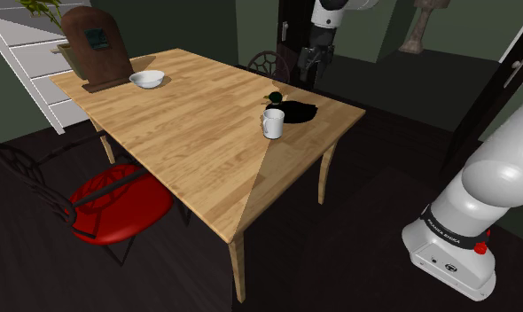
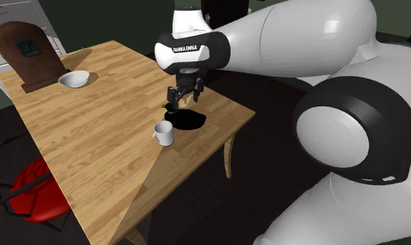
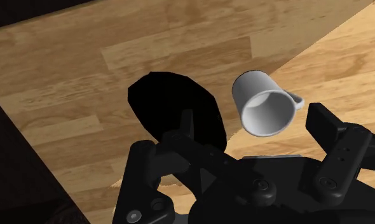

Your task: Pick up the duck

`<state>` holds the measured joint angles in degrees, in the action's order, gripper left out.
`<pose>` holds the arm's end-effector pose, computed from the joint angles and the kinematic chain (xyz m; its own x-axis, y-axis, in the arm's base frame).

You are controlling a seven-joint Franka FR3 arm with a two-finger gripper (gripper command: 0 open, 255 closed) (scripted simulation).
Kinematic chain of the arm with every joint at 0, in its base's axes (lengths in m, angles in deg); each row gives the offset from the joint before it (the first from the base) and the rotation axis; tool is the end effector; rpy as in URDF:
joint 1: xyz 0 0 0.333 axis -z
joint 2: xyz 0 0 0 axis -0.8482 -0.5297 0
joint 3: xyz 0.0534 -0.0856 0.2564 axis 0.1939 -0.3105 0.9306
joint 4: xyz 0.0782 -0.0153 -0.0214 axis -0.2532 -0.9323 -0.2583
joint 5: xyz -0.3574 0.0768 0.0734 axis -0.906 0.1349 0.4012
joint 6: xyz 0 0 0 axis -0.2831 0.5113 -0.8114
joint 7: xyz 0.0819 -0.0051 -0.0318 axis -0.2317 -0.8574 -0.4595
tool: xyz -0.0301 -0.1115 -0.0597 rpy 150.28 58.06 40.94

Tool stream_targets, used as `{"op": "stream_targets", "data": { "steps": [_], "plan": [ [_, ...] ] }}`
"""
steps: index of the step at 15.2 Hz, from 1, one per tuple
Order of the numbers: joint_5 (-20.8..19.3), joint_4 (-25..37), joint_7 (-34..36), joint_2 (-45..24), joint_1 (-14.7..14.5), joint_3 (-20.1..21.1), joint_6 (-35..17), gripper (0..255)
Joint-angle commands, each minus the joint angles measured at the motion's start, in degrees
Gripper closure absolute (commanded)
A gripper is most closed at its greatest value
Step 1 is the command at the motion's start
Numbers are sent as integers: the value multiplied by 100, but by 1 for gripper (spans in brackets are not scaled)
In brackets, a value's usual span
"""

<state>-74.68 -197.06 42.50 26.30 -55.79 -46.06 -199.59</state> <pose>0.5233 -0.0255 0.4358 0.9975 0.0213 0.0681 0.0254 -0.9978 -0.0606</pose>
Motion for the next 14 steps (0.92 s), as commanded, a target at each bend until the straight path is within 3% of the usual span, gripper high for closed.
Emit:
{"op": "stream_targets", "data": {
  "steps": [1, 8, 14],
  "plan": [
    [70, 360, -71, -455, 6, -18, -70, 0],
    [320, 1862, -342, -2087, 101, -48, -102, 0],
    [481, 3639, -472, -3634, 221, -3, 212, 0]
  ]
}}
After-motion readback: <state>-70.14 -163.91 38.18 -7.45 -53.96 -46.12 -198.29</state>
